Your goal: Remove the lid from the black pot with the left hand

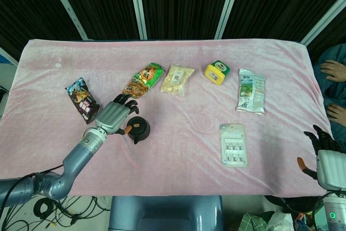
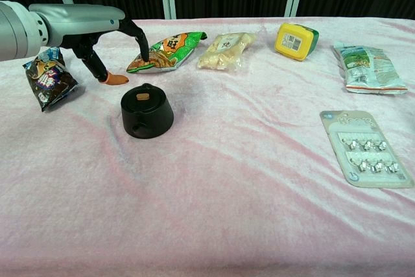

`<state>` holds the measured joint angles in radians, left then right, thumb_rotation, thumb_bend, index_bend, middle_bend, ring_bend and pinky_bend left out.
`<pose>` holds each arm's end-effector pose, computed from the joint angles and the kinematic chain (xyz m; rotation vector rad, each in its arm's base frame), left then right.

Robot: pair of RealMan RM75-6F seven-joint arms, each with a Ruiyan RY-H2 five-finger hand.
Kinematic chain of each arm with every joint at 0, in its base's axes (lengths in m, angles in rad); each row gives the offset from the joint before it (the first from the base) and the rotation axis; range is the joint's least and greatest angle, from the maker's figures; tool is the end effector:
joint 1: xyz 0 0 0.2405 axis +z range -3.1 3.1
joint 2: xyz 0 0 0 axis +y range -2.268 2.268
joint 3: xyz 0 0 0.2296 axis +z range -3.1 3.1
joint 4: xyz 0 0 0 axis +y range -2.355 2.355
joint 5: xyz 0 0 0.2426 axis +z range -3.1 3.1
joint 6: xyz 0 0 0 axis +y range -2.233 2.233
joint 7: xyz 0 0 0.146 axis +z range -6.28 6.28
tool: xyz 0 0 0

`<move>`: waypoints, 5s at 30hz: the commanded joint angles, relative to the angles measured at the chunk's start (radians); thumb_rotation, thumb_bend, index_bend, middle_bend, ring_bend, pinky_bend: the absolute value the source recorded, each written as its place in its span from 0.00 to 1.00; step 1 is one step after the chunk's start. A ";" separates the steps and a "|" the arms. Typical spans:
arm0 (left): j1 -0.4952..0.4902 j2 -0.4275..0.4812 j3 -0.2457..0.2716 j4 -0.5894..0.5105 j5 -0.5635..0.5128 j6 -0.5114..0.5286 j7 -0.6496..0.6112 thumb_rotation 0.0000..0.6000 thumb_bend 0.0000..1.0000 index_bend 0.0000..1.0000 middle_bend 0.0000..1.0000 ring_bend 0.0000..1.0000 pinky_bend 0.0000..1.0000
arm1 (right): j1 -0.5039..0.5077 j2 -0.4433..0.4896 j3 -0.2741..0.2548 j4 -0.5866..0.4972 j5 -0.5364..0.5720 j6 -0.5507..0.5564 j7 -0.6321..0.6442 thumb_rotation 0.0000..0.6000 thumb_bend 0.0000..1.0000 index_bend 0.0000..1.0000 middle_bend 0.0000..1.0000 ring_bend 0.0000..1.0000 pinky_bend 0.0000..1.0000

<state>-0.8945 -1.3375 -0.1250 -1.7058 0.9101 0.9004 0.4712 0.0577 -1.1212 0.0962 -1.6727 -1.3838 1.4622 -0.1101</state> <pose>-0.0991 0.3343 -0.0177 -1.9996 -0.8940 -0.7995 -0.3036 -0.1847 0.1199 1.2829 -0.9241 0.8102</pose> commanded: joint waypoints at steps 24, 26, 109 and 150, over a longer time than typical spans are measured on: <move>0.020 0.013 -0.003 0.020 0.116 -0.072 -0.185 1.00 0.32 0.31 0.19 0.00 0.10 | -0.004 0.012 -0.006 0.006 -0.014 0.004 0.019 1.00 0.20 0.22 0.08 0.13 0.22; 0.021 0.002 0.000 0.034 0.121 -0.062 -0.177 1.00 0.32 0.31 0.19 0.00 0.10 | -0.003 0.013 -0.008 0.007 -0.015 -0.002 0.022 1.00 0.20 0.22 0.08 0.13 0.22; 0.011 -0.192 -0.023 0.145 0.007 0.093 0.053 1.00 0.44 0.55 0.22 0.01 0.10 | -0.002 0.011 0.006 0.001 0.012 -0.001 0.014 1.00 0.20 0.22 0.08 0.13 0.22; 0.046 -0.232 -0.020 0.539 0.038 -0.116 -0.208 1.00 0.43 0.52 0.20 0.01 0.08 | -0.006 0.009 0.007 0.000 0.016 0.004 0.008 1.00 0.20 0.22 0.08 0.13 0.22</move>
<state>-0.8435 -1.5563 -0.1433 -1.1826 0.9570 0.7923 0.2604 0.0515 -1.1123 0.1035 -1.6730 -1.3675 1.4655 -0.1022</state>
